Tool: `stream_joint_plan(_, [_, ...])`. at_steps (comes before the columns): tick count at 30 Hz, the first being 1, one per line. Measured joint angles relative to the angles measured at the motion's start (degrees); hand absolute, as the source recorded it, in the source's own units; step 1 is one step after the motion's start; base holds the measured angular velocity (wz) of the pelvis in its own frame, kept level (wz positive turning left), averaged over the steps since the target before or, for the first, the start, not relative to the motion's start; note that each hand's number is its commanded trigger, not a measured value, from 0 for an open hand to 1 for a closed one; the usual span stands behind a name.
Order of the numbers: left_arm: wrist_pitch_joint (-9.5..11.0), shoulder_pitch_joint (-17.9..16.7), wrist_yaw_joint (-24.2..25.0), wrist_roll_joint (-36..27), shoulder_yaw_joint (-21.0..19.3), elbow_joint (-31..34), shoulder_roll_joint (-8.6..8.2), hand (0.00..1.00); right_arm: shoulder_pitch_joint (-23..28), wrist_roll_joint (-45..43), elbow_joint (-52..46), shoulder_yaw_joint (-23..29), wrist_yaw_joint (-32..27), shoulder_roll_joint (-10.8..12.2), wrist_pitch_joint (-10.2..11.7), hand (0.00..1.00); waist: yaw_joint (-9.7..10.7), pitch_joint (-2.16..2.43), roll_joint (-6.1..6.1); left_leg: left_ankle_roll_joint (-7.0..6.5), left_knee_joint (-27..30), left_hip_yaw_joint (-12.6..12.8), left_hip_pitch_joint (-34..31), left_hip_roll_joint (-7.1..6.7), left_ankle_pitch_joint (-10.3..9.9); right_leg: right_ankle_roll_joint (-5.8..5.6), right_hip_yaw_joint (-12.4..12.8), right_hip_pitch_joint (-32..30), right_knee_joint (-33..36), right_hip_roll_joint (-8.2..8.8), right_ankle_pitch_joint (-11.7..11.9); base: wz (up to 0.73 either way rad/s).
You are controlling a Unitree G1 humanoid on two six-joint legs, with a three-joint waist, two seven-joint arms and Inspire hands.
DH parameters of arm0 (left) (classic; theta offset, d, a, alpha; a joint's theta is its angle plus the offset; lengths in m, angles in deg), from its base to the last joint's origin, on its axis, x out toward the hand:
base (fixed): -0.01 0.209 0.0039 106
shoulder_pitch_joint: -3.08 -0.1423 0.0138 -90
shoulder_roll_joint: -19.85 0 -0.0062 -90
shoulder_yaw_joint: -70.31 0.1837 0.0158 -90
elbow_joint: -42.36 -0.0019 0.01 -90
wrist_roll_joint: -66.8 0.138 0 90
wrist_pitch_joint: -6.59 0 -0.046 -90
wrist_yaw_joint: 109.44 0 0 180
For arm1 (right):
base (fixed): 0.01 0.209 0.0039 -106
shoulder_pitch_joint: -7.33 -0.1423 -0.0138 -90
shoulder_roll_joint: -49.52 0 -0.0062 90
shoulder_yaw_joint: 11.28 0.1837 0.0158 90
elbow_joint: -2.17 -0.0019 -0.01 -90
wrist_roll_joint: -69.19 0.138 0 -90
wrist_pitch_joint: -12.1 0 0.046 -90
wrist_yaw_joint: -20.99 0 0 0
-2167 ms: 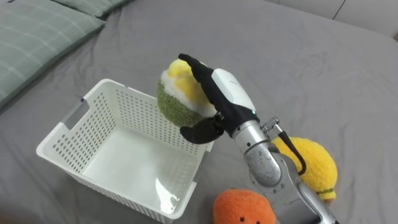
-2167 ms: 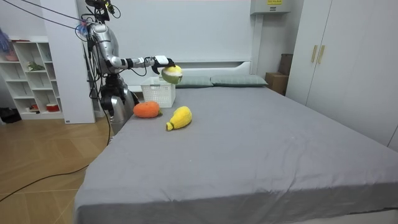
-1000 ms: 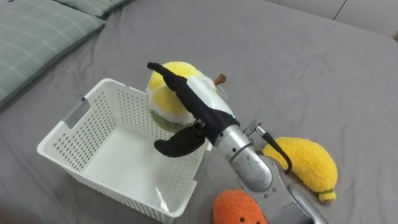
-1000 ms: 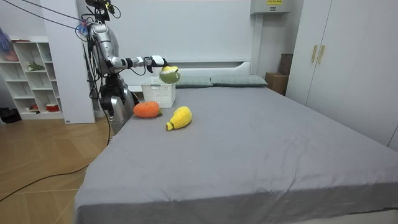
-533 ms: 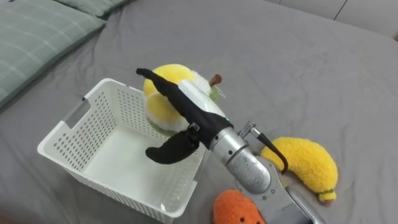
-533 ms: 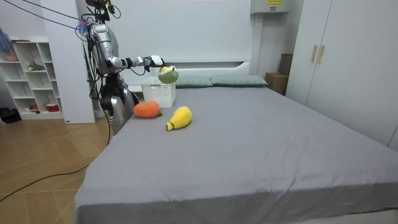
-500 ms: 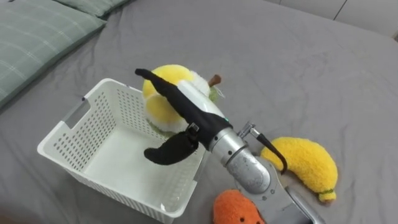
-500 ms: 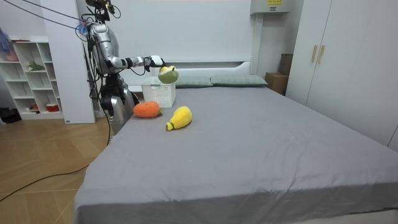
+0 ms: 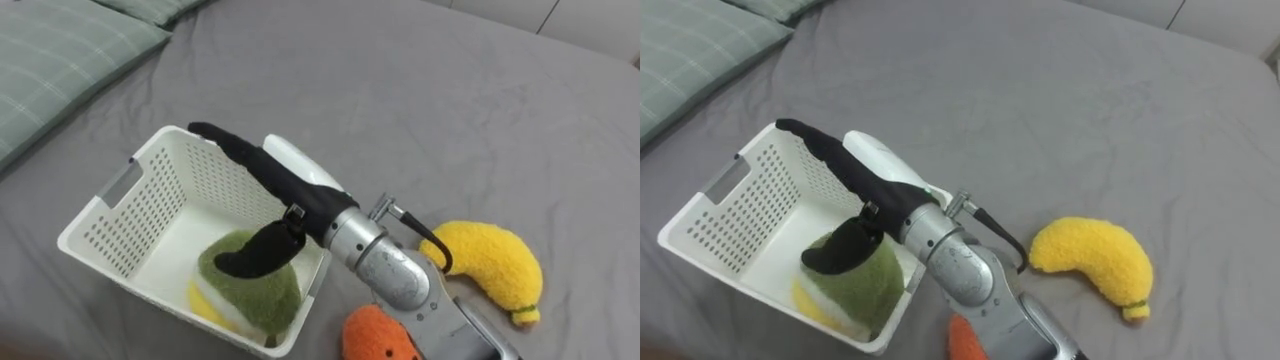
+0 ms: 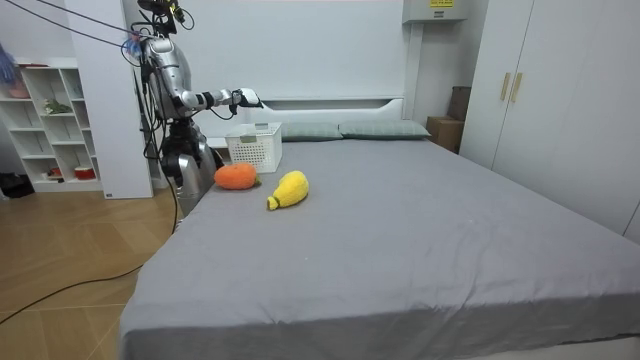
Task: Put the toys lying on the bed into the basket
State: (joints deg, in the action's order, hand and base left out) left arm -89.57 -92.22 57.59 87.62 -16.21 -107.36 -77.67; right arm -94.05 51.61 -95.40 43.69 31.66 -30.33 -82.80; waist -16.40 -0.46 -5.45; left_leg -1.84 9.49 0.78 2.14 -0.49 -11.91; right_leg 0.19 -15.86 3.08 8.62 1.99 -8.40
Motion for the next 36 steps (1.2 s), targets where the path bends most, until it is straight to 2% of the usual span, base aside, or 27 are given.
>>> stream_joint_plan(11, [0.31,0.37,0.0,0.0,0.05,-1.32,0.27,0.0,0.0,1.86,-2.25,0.04,0.13,0.01,0.05,0.0,0.1,-0.03,-0.83,0.0,-0.01,-0.04,0.0,0.01,0.0,0.0,0.01,0.0,0.0,-0.02,0.0,0.0])
stream_joint_plan(19, [0.31,0.41,-0.21,0.03,-0.04,-1.63,0.31,0.0,0.06,-0.1,-2.33,0.37,-1.17,-0.4,0.24,0.0,0.48,-0.06,-0.88,0.0,-0.05,0.06,0.01,0.03,0.0,0.0,0.13,0.0,0.0,-0.05,0.0,0.0])
stream_joint_plan(23, [0.31,0.32,-0.14,0.04,-0.1,-1.59,0.3,0.0,0.49,-1.25,-2.33,1.42,-3.03,-1.6,0.43,0.0,0.68,-0.06,-0.88,0.0,-0.05,0.07,0.03,0.01,0.0,0.0,0.09,0.0,0.0,-0.04,0.0,0.0])
stream_joint_plan(27, [0.36,-1.04,-0.07,0.02,-1.15,-1.52,0.12,0.0,2.71,-2.36,-2.33,4.76,-4.77,-2.54,0.75,0.0,2.14,-0.17,-0.72,0.0,-0.06,0.19,0.39,-0.02,0.0,0.0,0.1,0.43,-0.02,-0.02,0.0,0.01])
stream_joint_plan(32, [0.36,-1.49,-0.09,0.03,-3.52,-1.33,-0.71,0.0,5.39,-3.08,-2.16,11.17,-8.73,-5.56,1.25,0.0,2.68,-0.4,-0.39,0.0,-0.04,0.58,0.9,0.07,0.0,0.0,0.68,0.79,-0.01,-0.08,0.0,-0.01])
stream_joint_plan(36, [0.3,-2.22,-0.14,0.08,-4.47,-1.65,-0.68,0.0,5.74,-3.11,0.25,14.85,-11.53,-5.62,1.75,0.0,3.93,-0.48,-0.25,0.0,-0.09,0.75,1.26,0.1,0.0,0.0,1.32,0.92,0.03,-0.14,0.01,-0.07])
